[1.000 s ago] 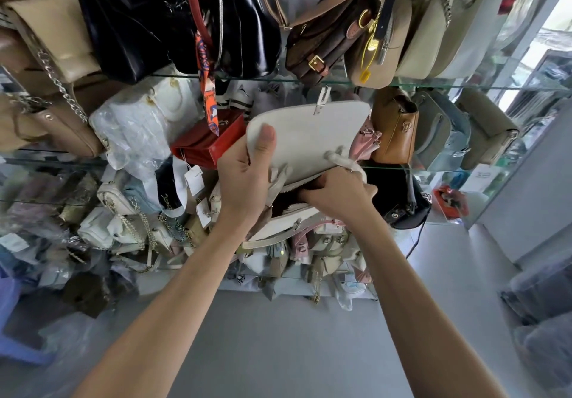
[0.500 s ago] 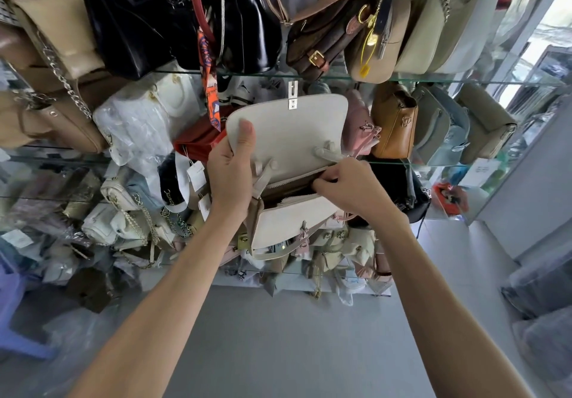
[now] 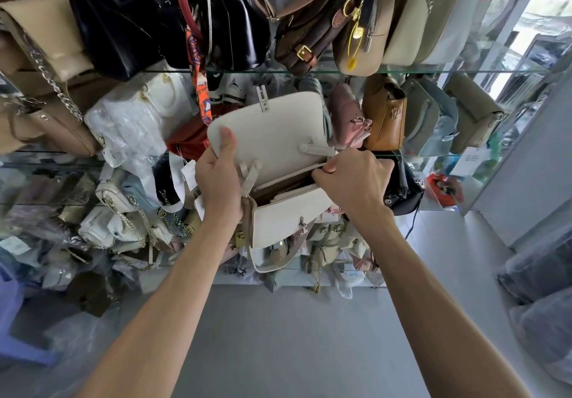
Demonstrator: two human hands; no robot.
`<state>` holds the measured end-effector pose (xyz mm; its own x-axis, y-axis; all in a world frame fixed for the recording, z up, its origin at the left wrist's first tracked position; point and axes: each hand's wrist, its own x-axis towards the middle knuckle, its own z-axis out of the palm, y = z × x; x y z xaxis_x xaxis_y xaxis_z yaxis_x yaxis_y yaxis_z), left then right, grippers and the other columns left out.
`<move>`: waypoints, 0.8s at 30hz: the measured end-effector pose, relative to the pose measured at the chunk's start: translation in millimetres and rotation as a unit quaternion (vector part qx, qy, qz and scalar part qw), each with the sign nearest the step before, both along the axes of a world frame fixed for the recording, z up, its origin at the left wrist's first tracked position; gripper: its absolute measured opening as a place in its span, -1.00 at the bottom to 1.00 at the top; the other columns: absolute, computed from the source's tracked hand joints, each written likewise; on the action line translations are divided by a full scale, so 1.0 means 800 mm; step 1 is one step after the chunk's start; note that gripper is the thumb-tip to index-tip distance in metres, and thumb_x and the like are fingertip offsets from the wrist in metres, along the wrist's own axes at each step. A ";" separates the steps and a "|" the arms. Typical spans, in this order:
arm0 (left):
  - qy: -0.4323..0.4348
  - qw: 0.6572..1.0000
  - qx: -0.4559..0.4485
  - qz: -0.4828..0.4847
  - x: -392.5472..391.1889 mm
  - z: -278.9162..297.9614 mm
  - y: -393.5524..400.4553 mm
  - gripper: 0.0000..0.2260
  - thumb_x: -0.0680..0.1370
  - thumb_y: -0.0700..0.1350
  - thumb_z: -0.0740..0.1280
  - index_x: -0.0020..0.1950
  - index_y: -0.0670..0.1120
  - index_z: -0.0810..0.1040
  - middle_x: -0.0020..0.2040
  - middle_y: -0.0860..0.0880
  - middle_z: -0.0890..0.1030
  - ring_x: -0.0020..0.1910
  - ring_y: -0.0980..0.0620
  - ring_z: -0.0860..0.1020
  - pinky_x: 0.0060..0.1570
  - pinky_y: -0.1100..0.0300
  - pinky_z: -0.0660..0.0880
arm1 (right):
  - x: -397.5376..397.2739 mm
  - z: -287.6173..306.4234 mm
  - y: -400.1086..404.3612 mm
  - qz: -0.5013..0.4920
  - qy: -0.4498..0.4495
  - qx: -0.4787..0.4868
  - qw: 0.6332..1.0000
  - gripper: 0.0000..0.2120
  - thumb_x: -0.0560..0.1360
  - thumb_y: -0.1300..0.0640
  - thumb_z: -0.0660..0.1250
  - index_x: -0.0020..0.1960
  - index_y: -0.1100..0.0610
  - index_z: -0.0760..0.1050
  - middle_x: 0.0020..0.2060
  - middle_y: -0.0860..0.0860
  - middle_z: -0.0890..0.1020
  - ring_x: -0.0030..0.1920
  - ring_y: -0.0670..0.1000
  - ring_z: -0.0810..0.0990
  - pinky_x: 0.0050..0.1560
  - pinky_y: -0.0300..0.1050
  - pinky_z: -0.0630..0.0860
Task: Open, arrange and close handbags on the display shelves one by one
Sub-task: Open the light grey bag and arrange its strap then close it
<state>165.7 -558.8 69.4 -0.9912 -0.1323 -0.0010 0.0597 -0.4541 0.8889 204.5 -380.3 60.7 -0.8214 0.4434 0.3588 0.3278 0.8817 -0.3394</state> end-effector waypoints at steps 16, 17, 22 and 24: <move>0.022 0.999 -0.024 -0.032 0.005 -0.007 -0.012 -0.74 0.66 0.08 0.32 -0.05 -0.07 0.64 -0.13 -0.03 0.68 -0.35 0.08 0.59 -0.33 0.20 0.57 | 0.017 -0.017 -0.011 0.018 0.018 -0.065 0.998 -0.77 0.46 -0.09 0.34 -0.06 -0.09 0.76 -0.38 -0.06 0.62 -0.07 0.12 0.56 0.04 0.04 0.24; 0.038 0.998 -0.035 -0.037 0.006 -0.009 -0.011 -0.73 0.68 0.08 0.30 -0.06 -0.08 0.63 -0.19 -0.04 0.66 -0.39 0.08 0.60 -0.37 0.20 0.51 | 0.016 -0.020 -0.014 0.014 0.019 -0.063 0.998 -0.76 0.46 -0.09 0.33 -0.06 -0.09 0.76 -0.36 -0.06 0.63 -0.04 0.11 0.55 0.04 0.04 0.24; 0.079 0.995 -0.040 -0.044 0.009 -0.016 0.003 -0.63 0.72 0.01 0.25 -0.02 -0.30 0.55 -0.17 -0.23 0.47 -0.37 -0.08 0.45 -0.41 0.21 0.54 | 0.019 -0.024 -0.036 -0.003 0.008 -0.062 0.998 -0.74 0.50 -0.09 0.31 -0.13 -0.01 0.73 -0.32 -0.05 0.61 0.12 0.07 0.38 0.04 0.02 0.19; 0.069 0.996 -0.042 -0.039 0.014 -0.019 0.015 -0.66 0.71 0.00 0.25 -0.07 -0.26 0.53 -0.14 -0.22 0.45 -0.43 -0.04 0.42 -0.47 0.28 0.52 | 0.023 -0.019 -0.061 0.035 -0.014 -0.049 0.998 -0.76 0.51 -0.07 0.32 -0.14 0.00 0.71 -0.23 -0.07 0.60 0.18 0.05 0.37 0.14 0.04 0.21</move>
<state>177.2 -546.7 54.0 -0.9883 -0.0487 0.1445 0.1521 -0.3857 0.9100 222.6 -428.8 45.3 -0.8603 0.4170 0.2931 0.2780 0.8659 -0.4159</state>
